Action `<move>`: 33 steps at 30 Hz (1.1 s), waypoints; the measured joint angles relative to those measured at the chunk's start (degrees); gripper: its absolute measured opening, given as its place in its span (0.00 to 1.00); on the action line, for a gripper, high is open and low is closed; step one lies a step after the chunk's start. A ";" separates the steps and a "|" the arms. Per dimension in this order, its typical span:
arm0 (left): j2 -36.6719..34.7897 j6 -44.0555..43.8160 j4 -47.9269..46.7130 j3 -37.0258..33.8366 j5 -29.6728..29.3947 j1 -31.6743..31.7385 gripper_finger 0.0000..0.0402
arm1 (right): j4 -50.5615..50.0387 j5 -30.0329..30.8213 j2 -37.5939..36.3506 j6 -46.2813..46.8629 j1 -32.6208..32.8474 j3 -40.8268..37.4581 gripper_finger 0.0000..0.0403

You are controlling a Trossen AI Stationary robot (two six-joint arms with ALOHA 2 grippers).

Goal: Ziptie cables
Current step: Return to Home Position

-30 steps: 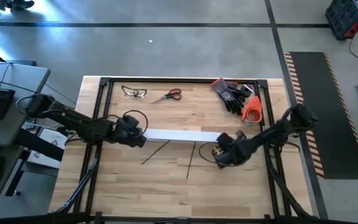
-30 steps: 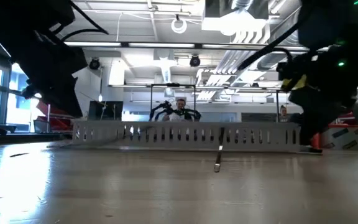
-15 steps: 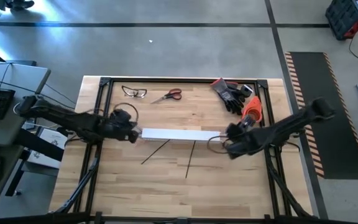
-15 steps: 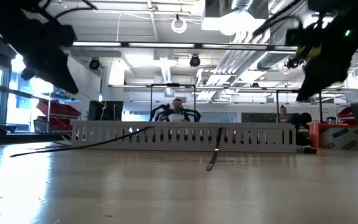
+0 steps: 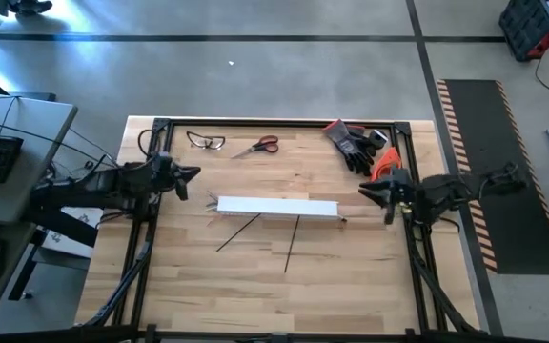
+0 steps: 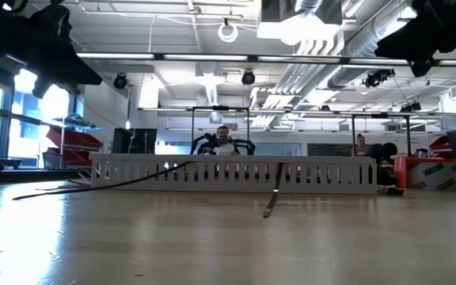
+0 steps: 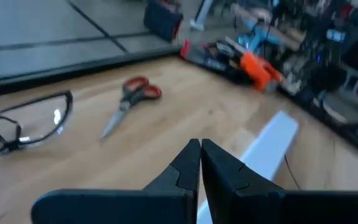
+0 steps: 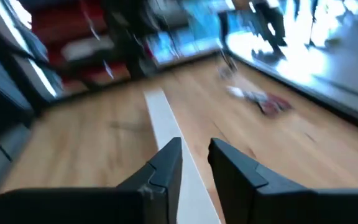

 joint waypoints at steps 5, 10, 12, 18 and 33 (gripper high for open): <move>-4.69 2.74 3.42 -3.95 7.84 9.55 0.00 | 12.54 -11.68 -13.51 -6.09 -6.68 -8.33 0.12; -5.00 4.80 14.04 -9.53 22.63 18.85 0.00 | 14.36 -16.95 -20.21 -5.49 -12.24 -12.61 0.07; -4.90 5.79 18.93 -12.11 28.09 22.10 0.00 | 15.01 -19.50 -19.32 -4.71 -13.79 -13.63 0.05; -5.04 12.30 21.27 -16.26 34.67 28.22 0.00 | 19.63 -24.60 -18.90 -2.56 -16.34 -18.78 0.02; -6.52 15.88 36.43 -20.33 31.44 12.94 0.00 | 25.93 -23.98 -18.86 -1.44 -16.57 -23.26 0.01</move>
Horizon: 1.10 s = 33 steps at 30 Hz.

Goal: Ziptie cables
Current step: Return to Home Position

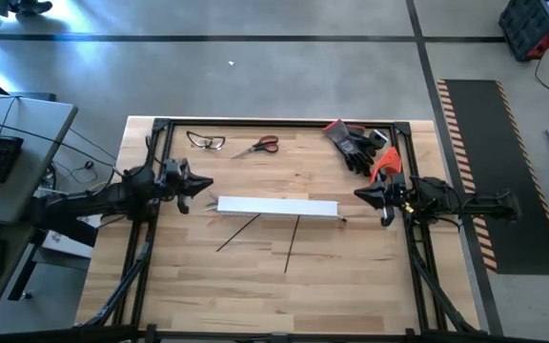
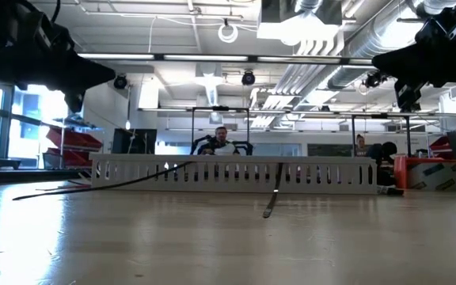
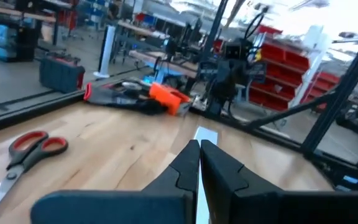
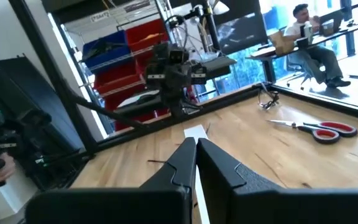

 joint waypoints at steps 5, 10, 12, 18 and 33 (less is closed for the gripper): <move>0.12 1.67 -3.57 -0.04 -11.43 -9.45 0.00 | -0.20 2.62 0.01 -0.04 0.00 0.00 0.01; 0.13 5.58 -6.03 -0.07 -16.45 -14.20 0.00 | -1.38 2.77 0.00 -1.71 0.00 0.00 0.01; 0.17 6.11 -6.61 -0.07 -16.17 -14.40 0.00 | -2.30 2.31 0.15 -3.06 0.02 0.00 0.01; 0.70 10.21 -6.65 -0.07 -15.78 -14.38 0.00 | -2.50 0.76 0.70 -7.75 0.02 0.00 0.01; 0.85 5.41 -6.74 -0.07 -15.42 -14.38 0.00 | -2.50 0.69 0.76 -7.60 0.02 0.00 0.01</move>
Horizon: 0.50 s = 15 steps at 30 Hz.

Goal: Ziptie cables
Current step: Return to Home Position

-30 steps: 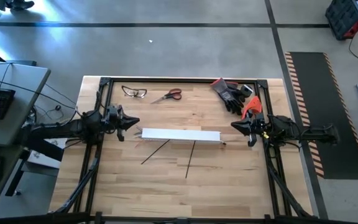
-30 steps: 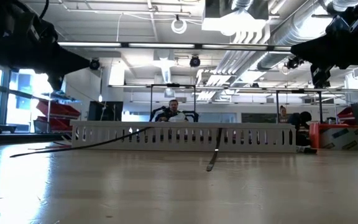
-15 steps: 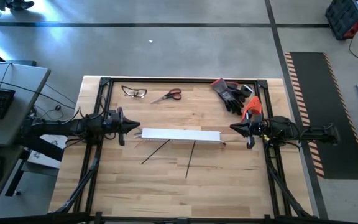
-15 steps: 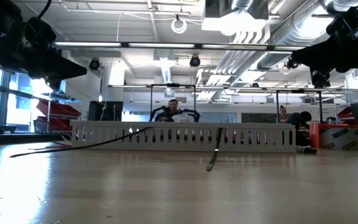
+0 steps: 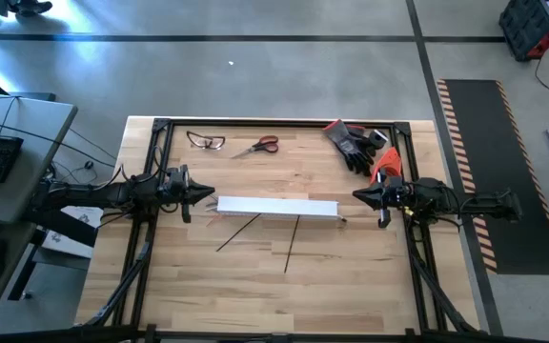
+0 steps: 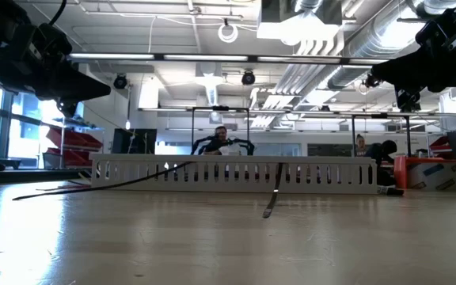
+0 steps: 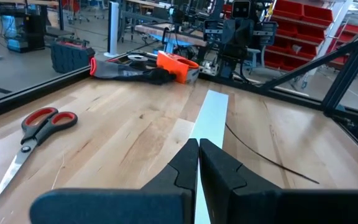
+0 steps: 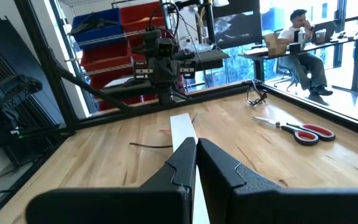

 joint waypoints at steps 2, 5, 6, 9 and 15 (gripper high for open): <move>0.00 -0.01 0.00 0.00 -0.01 0.00 0.00 | 0.00 0.00 0.00 0.02 0.00 0.00 0.01; 0.00 -0.02 0.00 0.00 -0.01 0.00 0.00 | 0.00 0.00 -0.03 0.02 0.06 0.00 0.01; -0.14 0.00 -0.02 0.00 -0.01 0.00 0.00 | 0.00 0.01 -0.12 0.02 0.21 0.00 0.01; -1.41 -0.02 -0.02 0.00 0.07 -0.48 0.00 | 0.06 0.04 -0.37 0.02 0.55 -0.01 0.01; -6.44 0.00 -0.11 0.00 0.60 -0.07 0.00 | 0.04 0.04 -0.39 0.00 0.55 -0.02 0.01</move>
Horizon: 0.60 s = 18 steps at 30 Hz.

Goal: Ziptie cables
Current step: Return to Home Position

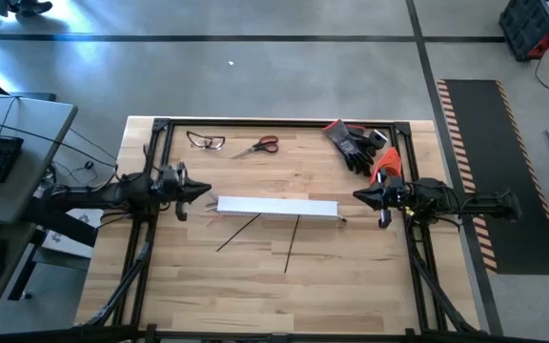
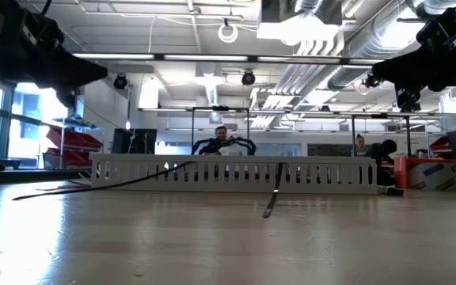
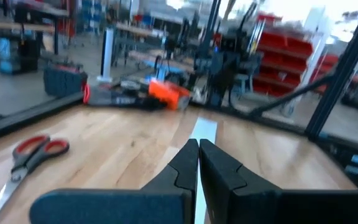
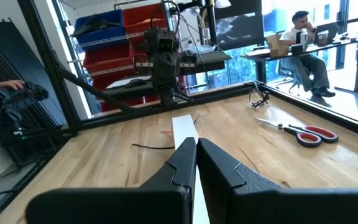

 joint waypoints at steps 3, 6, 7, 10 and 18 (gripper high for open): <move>-3.32 -0.04 0.48 0.03 -0.06 0.00 0.00 | 0.00 0.02 0.03 0.02 0.00 0.00 0.01; -2.96 -0.06 3.29 -0.07 -0.07 -0.01 0.00 | -0.03 0.03 0.09 0.02 0.00 0.00 0.01; -2.94 -0.03 3.91 0.02 -0.21 -0.02 0.00 | 0.06 0.04 0.07 0.02 0.00 0.00 0.01; -3.16 -0.04 3.76 -0.02 -0.20 -0.02 0.00 | 0.00 0.04 0.13 0.00 0.00 0.00 0.01; -3.18 -0.04 3.26 -0.04 -0.20 0.02 0.00 | -0.02 0.05 0.09 0.02 0.00 0.00 0.01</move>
